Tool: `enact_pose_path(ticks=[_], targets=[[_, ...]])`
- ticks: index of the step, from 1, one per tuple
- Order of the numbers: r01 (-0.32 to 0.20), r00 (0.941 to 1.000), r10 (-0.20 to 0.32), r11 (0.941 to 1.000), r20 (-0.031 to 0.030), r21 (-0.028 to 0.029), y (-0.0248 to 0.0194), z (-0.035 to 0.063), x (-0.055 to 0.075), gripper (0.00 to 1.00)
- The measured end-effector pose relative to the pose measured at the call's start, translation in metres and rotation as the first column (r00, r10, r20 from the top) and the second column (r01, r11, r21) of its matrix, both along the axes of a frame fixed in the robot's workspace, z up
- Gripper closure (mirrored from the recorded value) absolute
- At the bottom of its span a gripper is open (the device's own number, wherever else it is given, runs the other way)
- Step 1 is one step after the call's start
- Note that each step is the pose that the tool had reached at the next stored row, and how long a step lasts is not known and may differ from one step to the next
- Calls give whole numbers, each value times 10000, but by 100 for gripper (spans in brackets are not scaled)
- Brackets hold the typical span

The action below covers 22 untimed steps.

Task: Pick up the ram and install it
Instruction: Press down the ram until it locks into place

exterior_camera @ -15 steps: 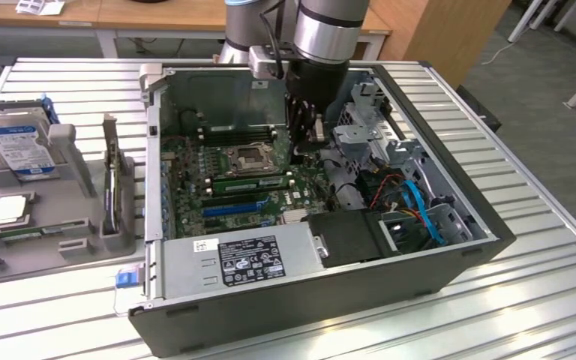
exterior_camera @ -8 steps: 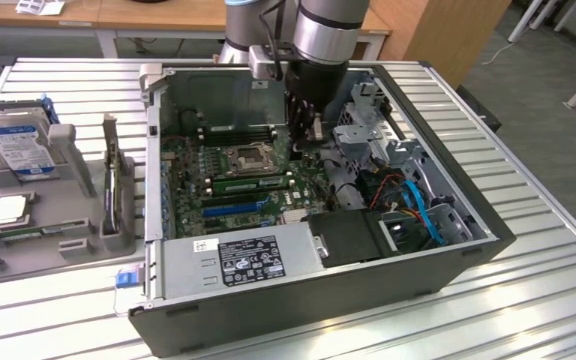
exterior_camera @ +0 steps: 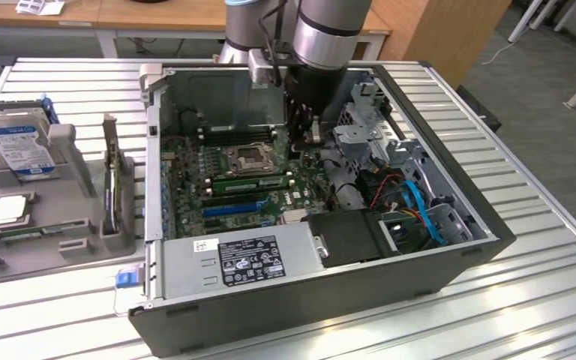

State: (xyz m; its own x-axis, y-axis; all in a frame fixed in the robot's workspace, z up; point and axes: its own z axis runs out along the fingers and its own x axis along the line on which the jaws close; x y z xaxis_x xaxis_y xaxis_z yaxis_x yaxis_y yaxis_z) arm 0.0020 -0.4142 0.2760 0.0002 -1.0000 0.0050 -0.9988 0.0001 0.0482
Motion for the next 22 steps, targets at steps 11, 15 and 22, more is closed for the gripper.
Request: enact_pose_path(ticks=[11, 15, 22], targets=[[0, 10000, 0, 10000, 0, 2, -2, -200, 0, 90], [0, 10000, 0, 10000, 0, 1, -5, -273, 0, 90], [-1, 10000, 1, 10000, 0, 1, 6, -303, 1, 90]])
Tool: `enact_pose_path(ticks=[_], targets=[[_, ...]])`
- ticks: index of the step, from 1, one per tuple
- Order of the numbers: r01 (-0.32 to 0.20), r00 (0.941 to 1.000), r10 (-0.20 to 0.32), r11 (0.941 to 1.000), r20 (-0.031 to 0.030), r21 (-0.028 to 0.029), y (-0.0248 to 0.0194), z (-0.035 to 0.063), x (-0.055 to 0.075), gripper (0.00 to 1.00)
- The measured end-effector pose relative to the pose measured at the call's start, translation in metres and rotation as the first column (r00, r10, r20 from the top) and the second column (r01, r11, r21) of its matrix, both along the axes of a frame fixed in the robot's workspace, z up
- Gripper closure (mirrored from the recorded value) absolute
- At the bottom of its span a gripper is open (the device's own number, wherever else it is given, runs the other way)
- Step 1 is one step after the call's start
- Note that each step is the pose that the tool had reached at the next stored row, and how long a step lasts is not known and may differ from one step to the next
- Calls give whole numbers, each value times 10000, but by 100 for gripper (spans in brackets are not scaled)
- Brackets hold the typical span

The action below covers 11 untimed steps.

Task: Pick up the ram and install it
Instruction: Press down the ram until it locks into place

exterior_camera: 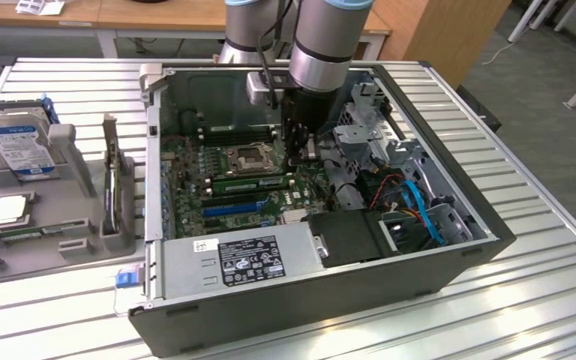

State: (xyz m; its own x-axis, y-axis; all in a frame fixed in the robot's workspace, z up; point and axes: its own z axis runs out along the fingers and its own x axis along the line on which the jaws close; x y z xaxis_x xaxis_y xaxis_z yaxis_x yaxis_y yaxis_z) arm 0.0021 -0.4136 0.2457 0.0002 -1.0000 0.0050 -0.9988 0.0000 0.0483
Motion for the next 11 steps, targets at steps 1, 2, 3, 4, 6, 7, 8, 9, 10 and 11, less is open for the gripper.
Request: enact_pose_path(ticks=[1, 2, 3, 4, 6, 7, 8, 9, 10, 11], targets=[[0, 10000, 0, 10000, 0, 1, 18, 0, 0, 90], [1, 10000, -1, 10000, -1, -1, 27, 0, 0, 90], [1, 10000, -1, 10000, 0, 1, 33, 0, -1, 90], [2, 10000, -2, 10000, 0, 2, 41, -2, -1, 90], [0, 10000, 0, 10000, 1, 1, 42, -2, 0, 90], [0, 10000, 0, 10000, 1, 2, 42, -11, 0, 90], [0, 10000, 0, 10000, 0, 1, 41, -29, 0, 90], [2, 10000, -2, 10000, 0, 1, 40, -47, -1, 90], [2, 10000, -2, 10000, 1, 1, 38, -65, -1, 90], [3, 10000, -3, 10000, 0, 0, 37, -83, -1, 90]])
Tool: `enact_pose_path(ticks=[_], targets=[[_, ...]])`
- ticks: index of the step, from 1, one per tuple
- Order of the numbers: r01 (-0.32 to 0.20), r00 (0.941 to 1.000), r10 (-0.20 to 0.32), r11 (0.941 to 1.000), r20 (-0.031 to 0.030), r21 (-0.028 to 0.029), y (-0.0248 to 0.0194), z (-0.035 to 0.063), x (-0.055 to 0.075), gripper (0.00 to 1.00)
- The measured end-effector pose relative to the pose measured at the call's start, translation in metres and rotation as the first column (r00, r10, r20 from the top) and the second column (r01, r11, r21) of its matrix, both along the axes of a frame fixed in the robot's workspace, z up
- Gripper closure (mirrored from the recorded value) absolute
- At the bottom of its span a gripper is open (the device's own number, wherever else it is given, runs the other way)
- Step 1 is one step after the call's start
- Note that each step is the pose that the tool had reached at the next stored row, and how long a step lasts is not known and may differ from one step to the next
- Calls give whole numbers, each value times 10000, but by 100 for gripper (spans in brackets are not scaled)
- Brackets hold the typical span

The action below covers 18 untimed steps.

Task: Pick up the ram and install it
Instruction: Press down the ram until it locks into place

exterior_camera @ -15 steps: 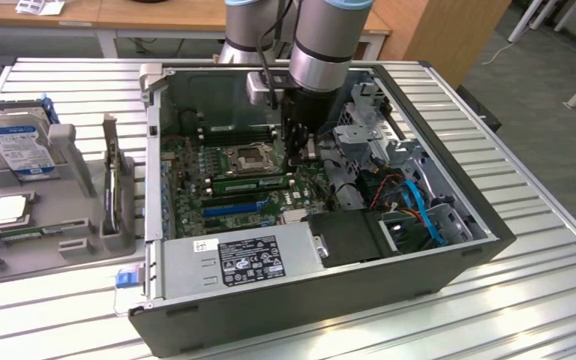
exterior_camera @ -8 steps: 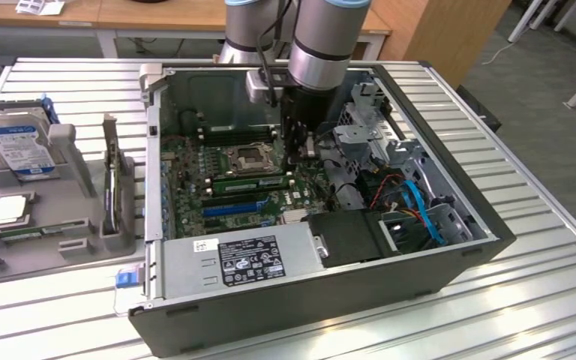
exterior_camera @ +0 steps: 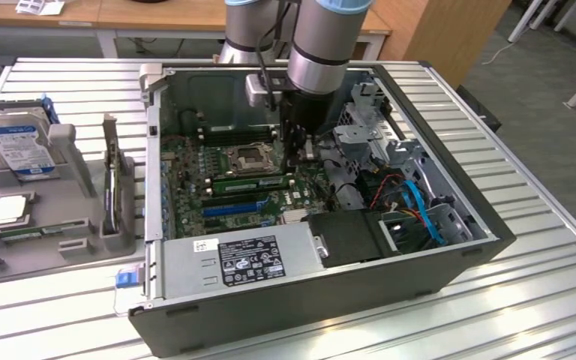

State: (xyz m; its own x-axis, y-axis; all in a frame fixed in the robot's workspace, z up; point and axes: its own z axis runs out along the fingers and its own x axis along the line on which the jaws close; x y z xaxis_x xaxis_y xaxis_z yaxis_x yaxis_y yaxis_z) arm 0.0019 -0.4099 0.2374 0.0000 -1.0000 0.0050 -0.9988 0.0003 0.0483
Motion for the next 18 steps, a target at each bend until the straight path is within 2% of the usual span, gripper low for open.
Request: enact_pose_path(ticks=[5, 14, 18], targets=[[-1, 10000, 1, 10000, 1, 2, -9, -92, 0, 90], [-2, 10000, 2, 10000, 1, -2, -9, -98, -33, 90], [-4, 10000, 4, 10000, 3, -10, -10, -149, -33, 90]])
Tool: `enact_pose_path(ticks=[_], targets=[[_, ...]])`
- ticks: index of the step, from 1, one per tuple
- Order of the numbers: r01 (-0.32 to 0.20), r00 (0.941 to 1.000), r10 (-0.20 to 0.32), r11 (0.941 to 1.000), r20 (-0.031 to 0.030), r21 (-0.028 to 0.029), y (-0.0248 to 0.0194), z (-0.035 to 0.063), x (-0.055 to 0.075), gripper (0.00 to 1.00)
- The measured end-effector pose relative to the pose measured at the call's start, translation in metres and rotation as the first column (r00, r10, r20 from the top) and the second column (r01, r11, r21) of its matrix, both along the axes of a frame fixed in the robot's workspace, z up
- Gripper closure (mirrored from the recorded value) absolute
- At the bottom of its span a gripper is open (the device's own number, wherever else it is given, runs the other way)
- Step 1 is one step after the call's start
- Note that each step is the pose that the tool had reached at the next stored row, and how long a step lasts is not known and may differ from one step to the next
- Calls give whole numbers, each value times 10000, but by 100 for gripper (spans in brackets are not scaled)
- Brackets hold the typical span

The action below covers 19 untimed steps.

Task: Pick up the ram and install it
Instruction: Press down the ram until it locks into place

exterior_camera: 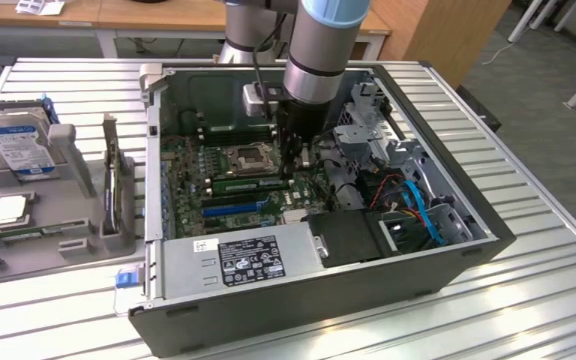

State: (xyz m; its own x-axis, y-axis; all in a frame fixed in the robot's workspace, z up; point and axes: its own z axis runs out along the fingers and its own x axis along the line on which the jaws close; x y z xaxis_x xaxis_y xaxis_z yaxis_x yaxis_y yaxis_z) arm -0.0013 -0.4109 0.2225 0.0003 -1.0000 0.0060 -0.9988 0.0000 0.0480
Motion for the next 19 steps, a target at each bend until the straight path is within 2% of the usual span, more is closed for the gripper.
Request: enact_pose_path(ticks=[2, 6, 8, 10, 12, 19], targets=[[1, 10000, -1, 10000, -8, -14, -2, -21, -1, 90], [4, 10000, -4, 10000, -1, 6, 1, -29, -3, 90], [7, 10000, -7, 10000, 21, 40, 5, 21, -10, 90], [3, 10000, -3, 10000, 19, 5, 1, 117, -10, 90], [1, 10000, -1, 10000, 24, 10, 1, 121, -17, 90], [3, 10000, -2, 10000, 88, -24, 0, 123, -316, 90]])
